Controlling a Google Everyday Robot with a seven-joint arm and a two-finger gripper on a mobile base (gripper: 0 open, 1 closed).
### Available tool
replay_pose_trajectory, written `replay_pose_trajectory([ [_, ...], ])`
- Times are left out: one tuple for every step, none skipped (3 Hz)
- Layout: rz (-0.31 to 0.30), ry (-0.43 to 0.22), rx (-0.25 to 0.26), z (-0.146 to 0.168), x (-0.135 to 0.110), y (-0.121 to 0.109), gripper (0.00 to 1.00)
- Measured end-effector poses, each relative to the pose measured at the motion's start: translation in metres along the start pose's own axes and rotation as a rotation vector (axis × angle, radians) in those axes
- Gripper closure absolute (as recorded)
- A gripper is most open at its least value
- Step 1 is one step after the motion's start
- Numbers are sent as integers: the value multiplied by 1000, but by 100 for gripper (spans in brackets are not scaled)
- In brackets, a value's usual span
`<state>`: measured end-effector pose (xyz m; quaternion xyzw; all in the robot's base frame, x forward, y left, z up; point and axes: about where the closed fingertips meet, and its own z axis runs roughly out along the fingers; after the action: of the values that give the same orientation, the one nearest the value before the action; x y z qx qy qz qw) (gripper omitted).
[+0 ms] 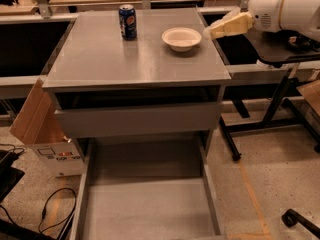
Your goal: Place pepsi can into middle drawer
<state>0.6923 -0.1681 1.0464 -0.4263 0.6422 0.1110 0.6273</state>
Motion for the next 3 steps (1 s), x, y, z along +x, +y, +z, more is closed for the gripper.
replay_pose_trajectory([
  [44, -62, 3, 36, -3, -5, 0],
  [141, -130, 14, 106, -1, -20, 0],
  [195, -128, 32, 182, -9, -21, 0],
])
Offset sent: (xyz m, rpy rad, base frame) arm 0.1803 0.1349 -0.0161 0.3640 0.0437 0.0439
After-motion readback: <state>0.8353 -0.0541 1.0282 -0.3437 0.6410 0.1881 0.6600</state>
